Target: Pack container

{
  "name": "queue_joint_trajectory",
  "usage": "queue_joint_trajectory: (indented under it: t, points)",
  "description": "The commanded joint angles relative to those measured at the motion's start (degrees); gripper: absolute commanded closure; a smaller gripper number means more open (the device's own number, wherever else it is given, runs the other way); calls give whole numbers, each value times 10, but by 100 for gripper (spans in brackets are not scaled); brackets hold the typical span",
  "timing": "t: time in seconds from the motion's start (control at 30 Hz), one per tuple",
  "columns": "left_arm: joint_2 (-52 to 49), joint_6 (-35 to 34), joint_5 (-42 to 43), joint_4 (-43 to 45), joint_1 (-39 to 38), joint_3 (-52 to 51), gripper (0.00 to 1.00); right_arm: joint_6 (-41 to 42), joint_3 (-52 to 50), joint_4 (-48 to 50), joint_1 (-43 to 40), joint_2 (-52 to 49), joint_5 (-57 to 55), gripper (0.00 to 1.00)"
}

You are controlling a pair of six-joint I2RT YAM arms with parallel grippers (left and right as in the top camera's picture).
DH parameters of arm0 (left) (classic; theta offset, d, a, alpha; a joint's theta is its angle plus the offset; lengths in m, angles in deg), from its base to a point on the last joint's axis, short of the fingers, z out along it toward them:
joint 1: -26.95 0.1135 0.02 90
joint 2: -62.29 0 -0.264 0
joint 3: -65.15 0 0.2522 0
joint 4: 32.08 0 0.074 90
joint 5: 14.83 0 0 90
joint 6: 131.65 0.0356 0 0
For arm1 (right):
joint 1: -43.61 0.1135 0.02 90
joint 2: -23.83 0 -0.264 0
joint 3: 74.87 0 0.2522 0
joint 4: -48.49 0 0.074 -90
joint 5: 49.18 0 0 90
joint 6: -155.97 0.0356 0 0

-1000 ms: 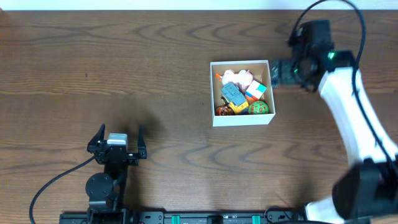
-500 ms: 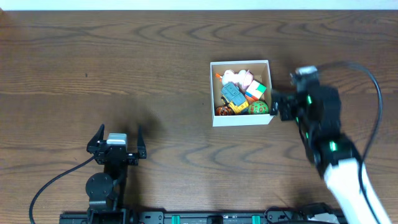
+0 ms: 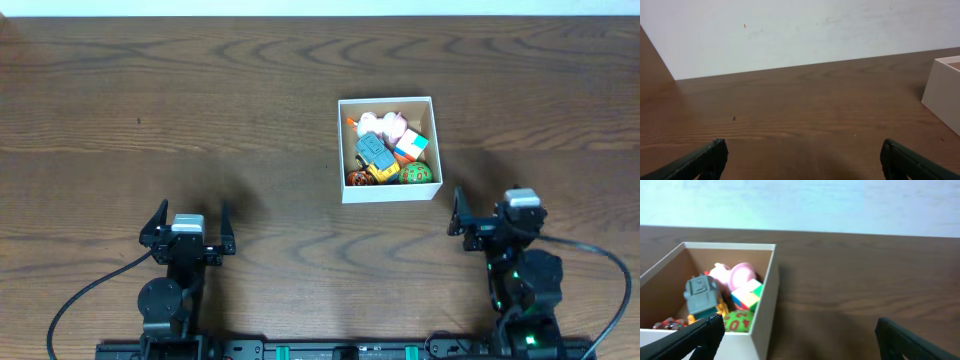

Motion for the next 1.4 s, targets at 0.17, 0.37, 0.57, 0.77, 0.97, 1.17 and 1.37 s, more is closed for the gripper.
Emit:
queue_joint_trajectory:
  t: [0.17, 0.37, 0.57, 0.77, 0.97, 1.17, 1.37]
  points:
    - [3, 5, 4, -18, 3, -10, 2, -123, -35, -2, -27, 63, 53, 1]
    - [3, 6, 4, -18, 3, -10, 2, -129, -45, -12, -27, 80, 53, 1]
    - [3, 6, 4, -18, 3, -10, 2, -129, -67, -41, -27, 126, 55, 1]
    - [3, 5, 4, -18, 3, -10, 2, -129, -67, -69, -27, 161, 55, 1]
    - [3, 5, 4, -18, 3, -10, 2, -129, -67, -66, -33, 203, 55, 1]
    - [3, 5, 4, -18, 3, -10, 2, -129, -67, -69, -37, 203, 55, 1]
    - [3, 5, 4, -18, 3, -10, 2, -129, -67, -68, -37, 203, 55, 1]
